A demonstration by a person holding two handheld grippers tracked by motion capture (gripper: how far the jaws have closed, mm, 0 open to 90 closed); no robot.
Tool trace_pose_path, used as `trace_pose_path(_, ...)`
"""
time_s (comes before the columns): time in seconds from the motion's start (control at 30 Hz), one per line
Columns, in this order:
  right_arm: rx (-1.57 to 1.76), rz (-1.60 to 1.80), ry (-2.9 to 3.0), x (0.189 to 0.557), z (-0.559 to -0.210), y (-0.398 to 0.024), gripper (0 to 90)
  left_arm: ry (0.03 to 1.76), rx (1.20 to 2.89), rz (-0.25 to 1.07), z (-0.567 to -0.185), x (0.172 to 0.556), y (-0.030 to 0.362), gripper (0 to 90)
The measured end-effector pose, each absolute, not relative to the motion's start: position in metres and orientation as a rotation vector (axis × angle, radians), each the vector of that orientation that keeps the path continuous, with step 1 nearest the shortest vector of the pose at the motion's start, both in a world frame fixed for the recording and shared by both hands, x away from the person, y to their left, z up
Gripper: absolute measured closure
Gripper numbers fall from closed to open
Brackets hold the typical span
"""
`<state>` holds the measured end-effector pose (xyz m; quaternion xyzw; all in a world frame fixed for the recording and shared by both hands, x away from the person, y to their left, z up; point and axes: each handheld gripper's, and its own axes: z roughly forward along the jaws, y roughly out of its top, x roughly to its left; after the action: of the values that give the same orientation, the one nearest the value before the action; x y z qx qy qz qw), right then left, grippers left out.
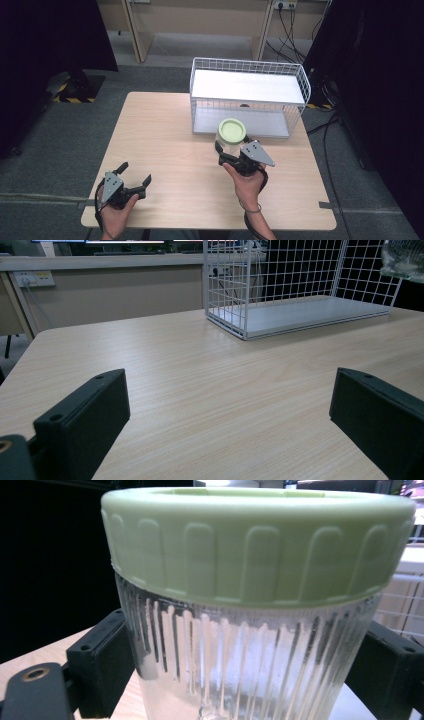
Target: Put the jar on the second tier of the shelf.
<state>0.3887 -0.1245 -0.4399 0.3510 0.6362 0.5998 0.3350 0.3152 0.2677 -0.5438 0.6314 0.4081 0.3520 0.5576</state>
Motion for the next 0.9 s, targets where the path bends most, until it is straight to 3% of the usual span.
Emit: trace_pose_path(0.9,0.959,1.545,1.535,0.4,-0.404,-0.16,11.6,0.963,1.49,0.833,-0.544,0.315,0.267,2.2)
